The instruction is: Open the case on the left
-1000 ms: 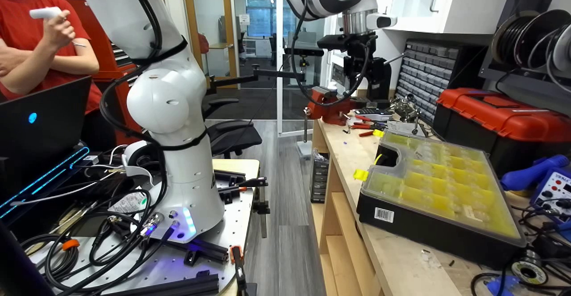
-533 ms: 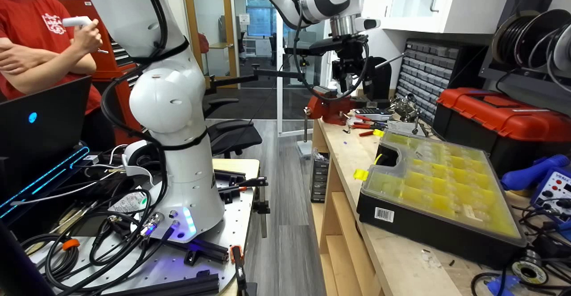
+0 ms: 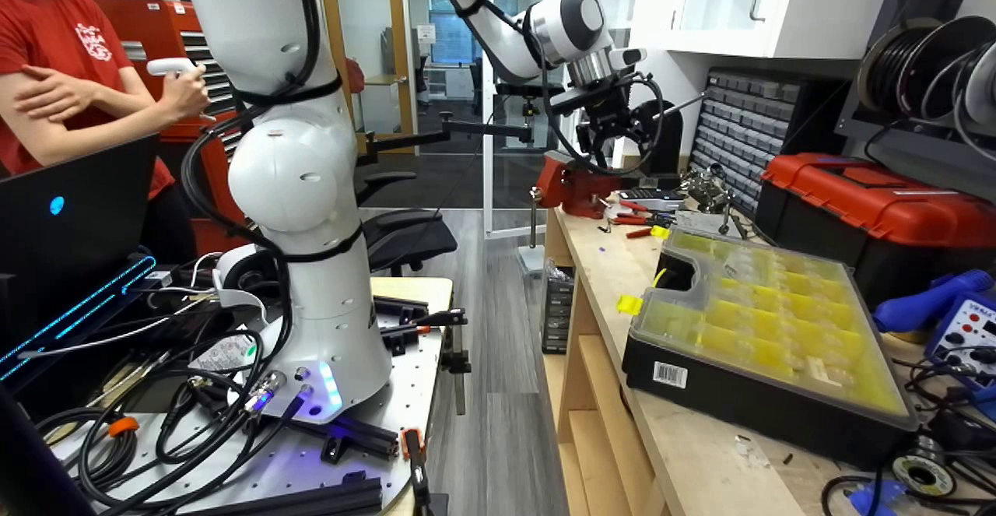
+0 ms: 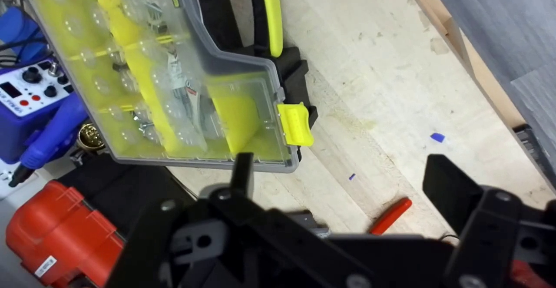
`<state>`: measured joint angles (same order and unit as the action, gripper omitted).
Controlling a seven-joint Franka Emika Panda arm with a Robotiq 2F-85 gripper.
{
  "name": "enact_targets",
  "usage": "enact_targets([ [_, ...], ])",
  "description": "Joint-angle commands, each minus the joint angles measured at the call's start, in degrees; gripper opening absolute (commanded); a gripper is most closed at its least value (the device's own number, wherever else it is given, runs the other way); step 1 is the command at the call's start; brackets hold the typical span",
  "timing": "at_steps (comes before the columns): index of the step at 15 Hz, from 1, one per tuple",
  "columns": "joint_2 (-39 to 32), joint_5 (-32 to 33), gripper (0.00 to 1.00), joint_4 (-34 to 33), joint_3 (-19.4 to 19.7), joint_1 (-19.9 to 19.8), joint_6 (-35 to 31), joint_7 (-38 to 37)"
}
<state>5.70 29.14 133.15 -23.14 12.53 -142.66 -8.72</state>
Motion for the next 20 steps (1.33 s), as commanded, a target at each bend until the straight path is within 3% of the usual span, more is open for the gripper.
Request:
enact_targets([
  [1, -7.1, 9.3, 1.00, -4.6, 0.8, 0.9, -0.8, -5.3],
  [3, -10.1, 11.3, 1.00, -6.5, 1.9, 2.2, 0.0, -6.4],
  [4, -7.1, 8.2, 1.00, -3.8, 2.5, 2.4, -0.3, -3.7],
  [13, -10.4, 9.2, 1.00, -6.3, 3.2, 3.1, -0.3, -4.0],
  [20, -15.2, 16.4, 1.00, -8.7, 4.2, 7.3, 1.1, -7.6],
])
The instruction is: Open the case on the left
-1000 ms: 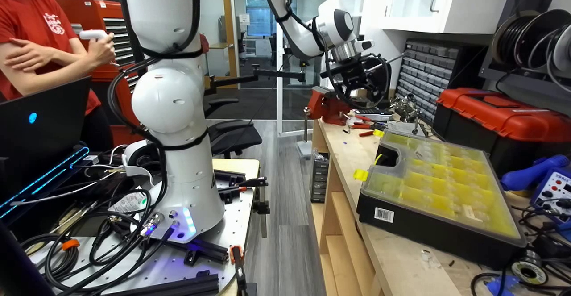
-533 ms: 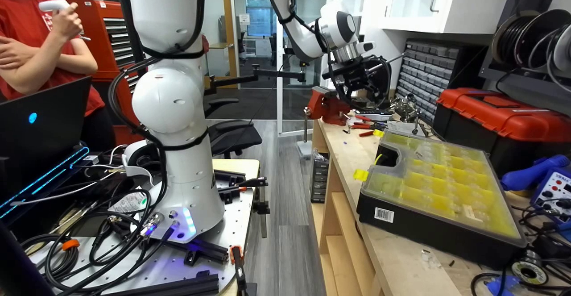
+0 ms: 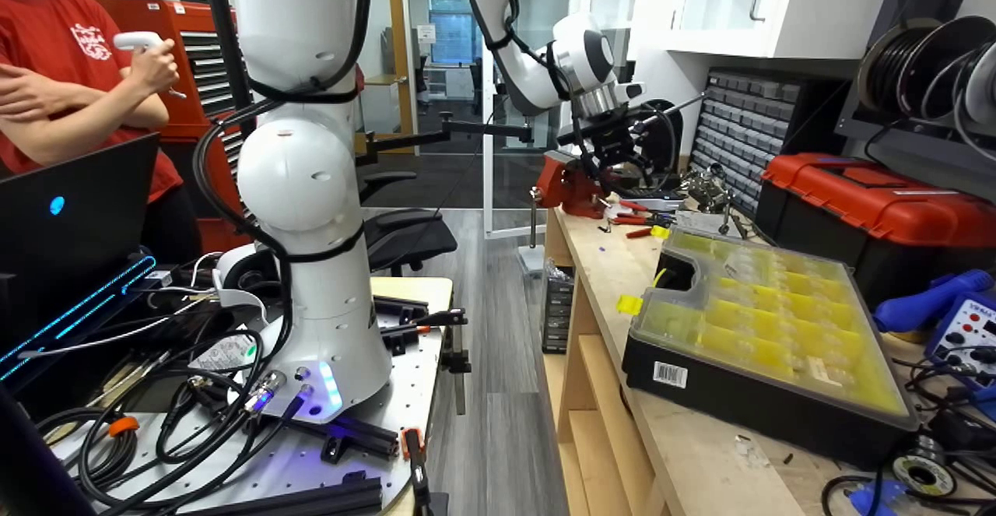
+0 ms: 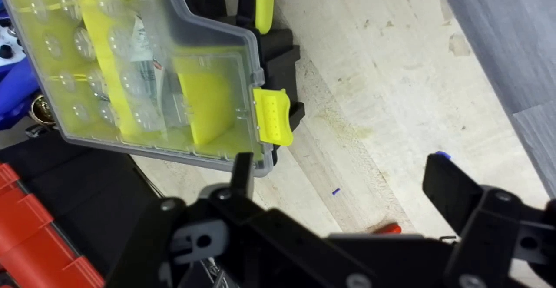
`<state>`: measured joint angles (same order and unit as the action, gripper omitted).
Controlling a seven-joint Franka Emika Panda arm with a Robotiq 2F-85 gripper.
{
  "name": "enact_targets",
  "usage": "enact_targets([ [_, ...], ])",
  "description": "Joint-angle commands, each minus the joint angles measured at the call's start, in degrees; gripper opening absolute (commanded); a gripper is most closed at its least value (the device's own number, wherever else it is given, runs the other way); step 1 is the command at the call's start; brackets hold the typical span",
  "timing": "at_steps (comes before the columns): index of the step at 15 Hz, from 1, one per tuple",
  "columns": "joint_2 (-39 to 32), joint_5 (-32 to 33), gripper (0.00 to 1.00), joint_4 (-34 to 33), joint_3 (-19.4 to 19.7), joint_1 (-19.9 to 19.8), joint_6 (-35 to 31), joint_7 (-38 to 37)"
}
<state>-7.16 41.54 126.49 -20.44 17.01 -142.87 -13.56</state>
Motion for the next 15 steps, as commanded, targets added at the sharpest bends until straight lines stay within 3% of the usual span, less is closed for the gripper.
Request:
enact_targets([
  [1, -3.3, 5.4, 1.00, -2.6, 1.6, 3.6, 1.7, -3.3],
  [15, -16.2, 18.8, 1.00, -12.0, 6.8, 8.6, 5.0, -9.1],
])
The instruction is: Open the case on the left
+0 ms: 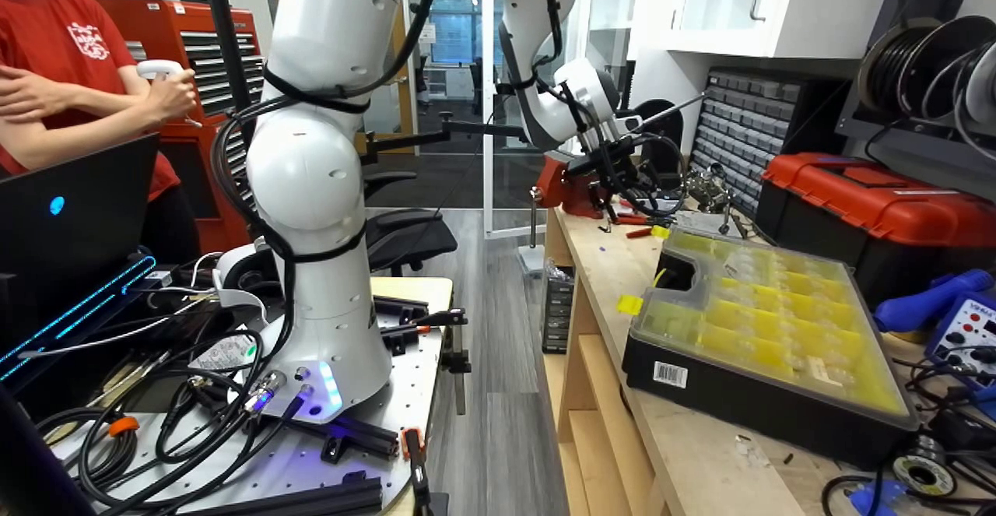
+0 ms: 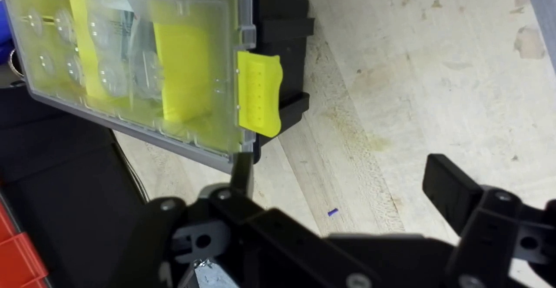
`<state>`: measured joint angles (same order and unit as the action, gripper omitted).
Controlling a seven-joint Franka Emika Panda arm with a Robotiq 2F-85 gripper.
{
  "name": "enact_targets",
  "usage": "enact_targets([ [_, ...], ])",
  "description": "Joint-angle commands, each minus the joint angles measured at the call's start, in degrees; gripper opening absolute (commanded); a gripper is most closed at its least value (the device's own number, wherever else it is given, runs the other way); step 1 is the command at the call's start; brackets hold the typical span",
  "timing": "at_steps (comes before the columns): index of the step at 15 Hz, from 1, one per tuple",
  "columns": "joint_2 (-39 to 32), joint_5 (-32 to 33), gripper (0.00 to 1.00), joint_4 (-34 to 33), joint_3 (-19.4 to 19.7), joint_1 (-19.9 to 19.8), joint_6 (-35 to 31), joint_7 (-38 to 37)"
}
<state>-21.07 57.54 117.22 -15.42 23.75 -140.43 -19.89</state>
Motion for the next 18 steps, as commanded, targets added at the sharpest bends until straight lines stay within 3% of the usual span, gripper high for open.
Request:
enact_targets([
  [1, -2.9, 3.0, 1.00, -3.3, 2.0, 1.9, 2.9, -3.1],
  [9, -5.0, 5.6, 0.97, -4.9, 3.6, 1.6, 4.5, -4.2],
  [10, -5.0, 5.7, 0.73, -4.9, 3.7, 1.5, 4.6, -4.2],
  [12, -4.8, 6.0, 0.71, -4.7, 4.0, 1.4, 4.7, -4.5],
  [18, -4.1, 6.7, 0.32, -3.8, 4.3, 1.2, 5.0, -5.5],
])
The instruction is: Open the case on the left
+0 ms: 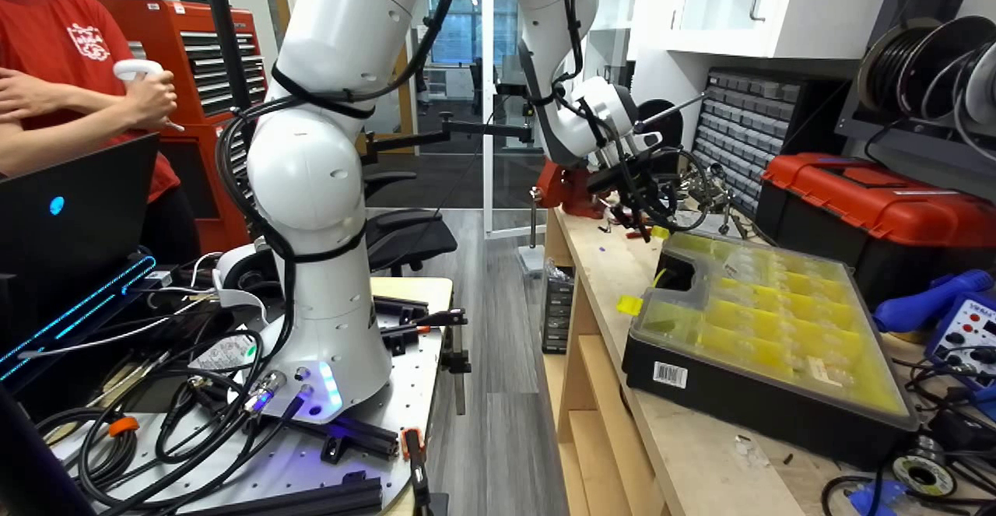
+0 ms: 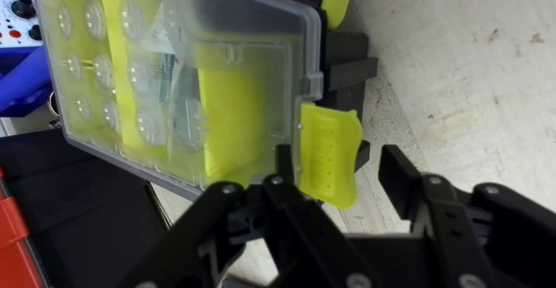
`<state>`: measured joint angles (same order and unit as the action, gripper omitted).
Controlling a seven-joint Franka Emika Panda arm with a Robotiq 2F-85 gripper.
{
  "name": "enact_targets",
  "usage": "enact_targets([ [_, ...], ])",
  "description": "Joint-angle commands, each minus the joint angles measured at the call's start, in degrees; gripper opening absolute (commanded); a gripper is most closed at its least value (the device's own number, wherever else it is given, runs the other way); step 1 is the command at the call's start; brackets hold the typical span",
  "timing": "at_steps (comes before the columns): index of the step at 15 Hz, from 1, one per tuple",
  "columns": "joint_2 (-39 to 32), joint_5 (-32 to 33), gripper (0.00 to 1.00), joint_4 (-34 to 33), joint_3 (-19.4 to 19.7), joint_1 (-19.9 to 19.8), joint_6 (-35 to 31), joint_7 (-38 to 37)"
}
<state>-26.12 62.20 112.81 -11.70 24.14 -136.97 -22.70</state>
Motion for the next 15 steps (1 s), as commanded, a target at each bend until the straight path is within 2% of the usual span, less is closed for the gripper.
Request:
enact_targets([
  [1, 1.2, 2.3, 0.24, 0.7, 0.5, 0.8, 1.6, -2.8],
  [4, 2.3, 2.6, 0.06, 1.0, 0.2, 0.7, 2.8, -3.2],
  [6, 3.5, 2.3, 0.02, 1.5, -0.1, 0.6, 3.9, -3.0],
  [15, 6.9, 2.1, 0.04, -0.2, -0.4, -0.2, 7.9, -2.7],
])
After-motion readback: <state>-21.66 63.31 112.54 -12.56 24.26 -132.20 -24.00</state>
